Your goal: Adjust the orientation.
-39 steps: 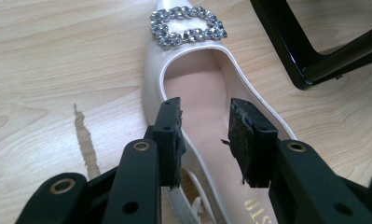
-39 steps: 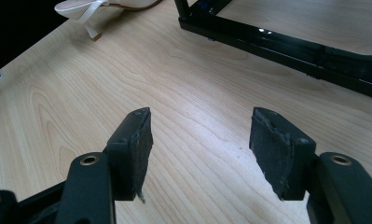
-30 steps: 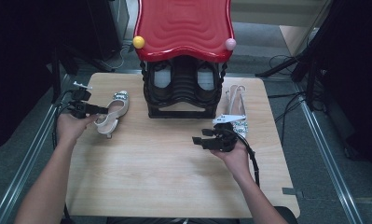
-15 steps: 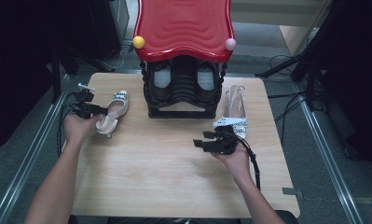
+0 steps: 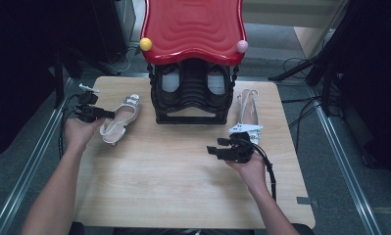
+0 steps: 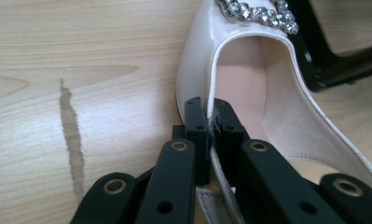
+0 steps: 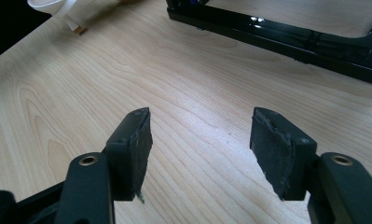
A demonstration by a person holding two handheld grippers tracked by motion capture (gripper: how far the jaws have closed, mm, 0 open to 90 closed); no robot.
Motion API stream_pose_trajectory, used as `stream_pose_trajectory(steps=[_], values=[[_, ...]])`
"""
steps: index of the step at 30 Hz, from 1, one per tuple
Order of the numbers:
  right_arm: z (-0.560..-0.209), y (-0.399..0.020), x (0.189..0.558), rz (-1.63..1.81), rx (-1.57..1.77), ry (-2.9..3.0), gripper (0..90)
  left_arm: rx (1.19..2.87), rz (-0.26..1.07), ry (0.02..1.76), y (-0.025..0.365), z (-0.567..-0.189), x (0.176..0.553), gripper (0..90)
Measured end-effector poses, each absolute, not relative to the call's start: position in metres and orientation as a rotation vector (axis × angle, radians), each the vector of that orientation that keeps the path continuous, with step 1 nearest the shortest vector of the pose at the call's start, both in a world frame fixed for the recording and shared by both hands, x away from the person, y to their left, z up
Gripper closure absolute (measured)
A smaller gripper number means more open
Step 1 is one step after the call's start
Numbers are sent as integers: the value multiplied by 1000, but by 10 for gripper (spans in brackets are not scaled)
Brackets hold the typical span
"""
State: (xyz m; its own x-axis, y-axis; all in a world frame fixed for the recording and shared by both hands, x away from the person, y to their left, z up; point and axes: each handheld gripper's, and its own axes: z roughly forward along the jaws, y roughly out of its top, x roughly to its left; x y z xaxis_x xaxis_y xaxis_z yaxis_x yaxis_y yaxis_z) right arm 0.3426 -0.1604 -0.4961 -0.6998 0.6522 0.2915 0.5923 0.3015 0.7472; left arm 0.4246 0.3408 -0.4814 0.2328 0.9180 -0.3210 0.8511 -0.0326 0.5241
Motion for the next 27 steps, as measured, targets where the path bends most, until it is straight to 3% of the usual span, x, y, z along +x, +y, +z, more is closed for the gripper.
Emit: stream_pose_trajectory(steps=[13, 27], values=[[-494, -161, 348, 1396, 1177, 2467, 393, 1921, 86, 1545, 317, -470, 384, 875], [-494, -151, 352, 1403, 1150, 2491, 394, 1931, 29, 1479, 287, -483, 344, 876]])
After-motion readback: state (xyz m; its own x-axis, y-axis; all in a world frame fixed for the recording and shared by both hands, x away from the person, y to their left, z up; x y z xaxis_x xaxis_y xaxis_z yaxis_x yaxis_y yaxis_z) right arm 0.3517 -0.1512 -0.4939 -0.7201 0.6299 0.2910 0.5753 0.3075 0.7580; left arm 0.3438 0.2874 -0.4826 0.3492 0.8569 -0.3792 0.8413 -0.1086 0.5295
